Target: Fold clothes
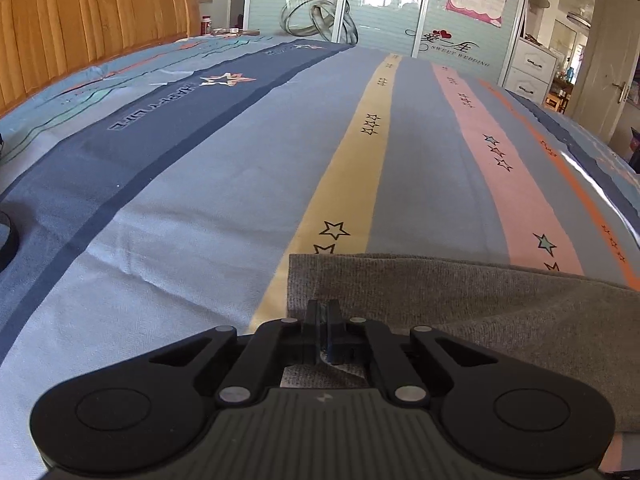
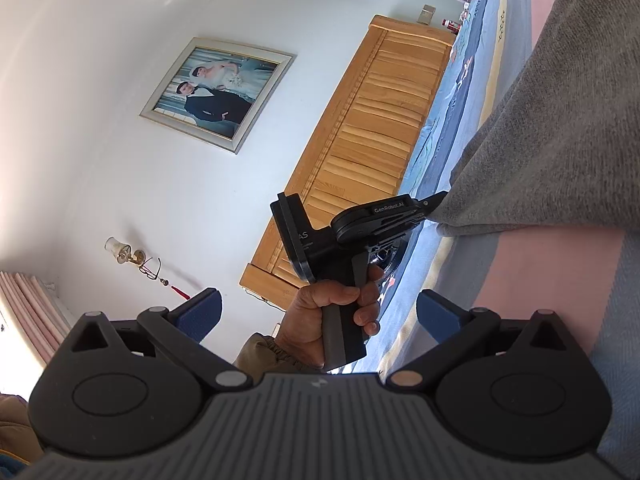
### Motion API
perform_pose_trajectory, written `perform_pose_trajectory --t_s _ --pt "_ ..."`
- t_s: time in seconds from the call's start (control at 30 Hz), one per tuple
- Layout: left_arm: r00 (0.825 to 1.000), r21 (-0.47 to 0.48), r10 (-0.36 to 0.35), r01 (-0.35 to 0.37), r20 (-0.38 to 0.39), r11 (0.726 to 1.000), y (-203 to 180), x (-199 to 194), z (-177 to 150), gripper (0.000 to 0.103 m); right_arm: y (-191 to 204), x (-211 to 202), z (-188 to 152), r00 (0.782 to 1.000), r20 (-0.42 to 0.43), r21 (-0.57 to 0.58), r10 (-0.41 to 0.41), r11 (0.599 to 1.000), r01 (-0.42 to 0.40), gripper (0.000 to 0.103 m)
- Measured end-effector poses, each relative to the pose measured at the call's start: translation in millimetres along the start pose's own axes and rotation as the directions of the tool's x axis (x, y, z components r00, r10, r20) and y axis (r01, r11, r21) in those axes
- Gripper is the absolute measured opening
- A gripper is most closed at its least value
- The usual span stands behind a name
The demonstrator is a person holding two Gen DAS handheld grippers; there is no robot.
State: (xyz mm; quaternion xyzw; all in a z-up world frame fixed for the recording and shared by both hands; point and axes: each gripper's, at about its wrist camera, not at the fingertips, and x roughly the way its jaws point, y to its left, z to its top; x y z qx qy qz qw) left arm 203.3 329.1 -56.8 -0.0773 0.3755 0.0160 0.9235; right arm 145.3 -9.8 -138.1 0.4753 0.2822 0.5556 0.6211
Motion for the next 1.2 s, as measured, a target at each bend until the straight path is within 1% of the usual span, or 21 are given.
perform_pose_trajectory --t_s 0.1,0.17,0.23,0.27,0.3,0.37,0.4,0.53,0.6,0.67,0.77,0.8,0.87,0.97,1.0,1.03,1.07,1.17,1.2 --pt "0.998 -0.078 -0.051 0.049 -0.021 0.996 7.6 1.6 2.5 0.003 -0.7 0.6 0.6 1.0 0.0 0.002 0.001 1.0 -0.001 0.103" --pt "0.996 -0.137 -0.085 0.08 -0.033 0.987 13.4 2.2 4.8 0.005 -1.1 0.8 0.7 1.0 0.001 0.003 0.002 1.0 -0.002 0.103" --pt "0.994 -0.182 -0.1 0.091 -0.044 0.979 17.3 0.9 5.5 0.012 -2.3 1.0 -0.3 1.0 0.0 0.002 0.002 1.0 -0.002 0.103" --pt "0.993 -0.207 -0.105 0.093 -0.046 0.974 18.9 -1.3 3.9 0.018 -2.3 1.2 -0.6 1.0 0.0 0.002 0.001 1.0 -0.001 0.103" --pt "0.993 -0.233 -0.11 0.095 -0.049 0.968 20.5 -3.4 2.4 0.022 -2.3 1.4 -0.7 1.0 -0.001 0.002 0.001 1.0 -0.001 0.103" --pt "0.991 -0.283 -0.119 0.1 -0.053 0.954 23.8 -7.6 -0.8 0.024 -2.1 1.9 -1.1 1.0 -0.001 0.001 0.001 1.0 -0.001 0.103" --pt "0.991 -0.308 -0.124 0.101 -0.055 0.946 25.4 -9.8 -2.4 0.027 -2.0 1.5 -1.0 1.0 -0.002 0.001 0.001 1.0 -0.001 0.103" --pt "0.988 -0.406 -0.144 0.107 -0.063 0.908 31.9 -18.2 -8.6 0.033 -1.9 1.4 -0.8 1.0 -0.002 0.003 0.001 1.0 -0.001 0.103" --pt "0.986 -0.455 -0.157 0.111 -0.064 0.883 34.5 -21.3 -12.8 0.036 -1.8 1.0 -0.7 1.0 -0.003 0.002 0.001 1.0 -0.001 0.103" --pt "0.983 -0.514 -0.173 0.121 -0.054 0.849 35.7 -19.6 -20.1 0.038 -1.8 0.7 -0.5 1.0 -0.003 0.002 0.001 1.0 -0.001 0.103" --pt "0.977 -0.584 -0.214 0.169 -0.01 0.794 38.5 -12.5 -27.6 0.039 -1.7 0.8 0.0 1.0 -0.003 0.004 0.002 1.0 -0.002 0.103" --pt "0.975 -0.6 -0.224 0.178 -0.002 0.78 38.8 -9.7 -29.0 0.04 -1.7 0.8 0.1 1.0 -0.003 0.004 0.002 1.0 -0.002 0.103" --pt "0.972 -0.618 -0.237 0.185 -0.001 0.764 37.8 -3.8 -29.7 0.043 -1.7 0.8 0.3 1.0 -0.003 0.004 0.003 1.0 -0.003 0.103" --pt "0.969 -0.636 -0.246 0.187 -0.004 0.749 35.9 3.5 -32.3 0.046 -1.5 0.9 0.3 1.0 -0.004 0.005 0.004 1.0 -0.003 0.103" --pt "0.968 -0.647 -0.25 0.193 0.003 0.738 36.2 4.8 -33.6 0.046 -1.4 1.1 0.3 1.0 -0.004 0.005 0.004 1.0 -0.004 0.103" --pt "0.965 -0.659 -0.26 0.209 0.02 0.722 37.1 5.6 -35.1 0.047 -1.2 1.3 0.2 1.0 -0.005 0.005 0.004 1.0 -0.004 0.103" --pt "0.961 -0.675 -0.273 0.227 0.04 0.702 38.3 6.7 -37.0 0.05 -1.1 1.5 0.2 1.0 -0.005 0.005 0.004 1.0 -0.004 0.103" --pt "0.943 -0.726 -0.317 0.29 0.104 0.624 43.0 11.2 -43.5 0.051 -0.7 2.0 0.2 1.0 -0.006 0.005 0.003 1.0 -0.003 0.103" --pt "0.937 -0.736 -0.328 0.305 0.119 0.605 43.3 12.4 -45.2 0.051 -0.8 2.0 0.0 1.0 -0.006 0.005 0.003 1.0 -0.003 0.103"
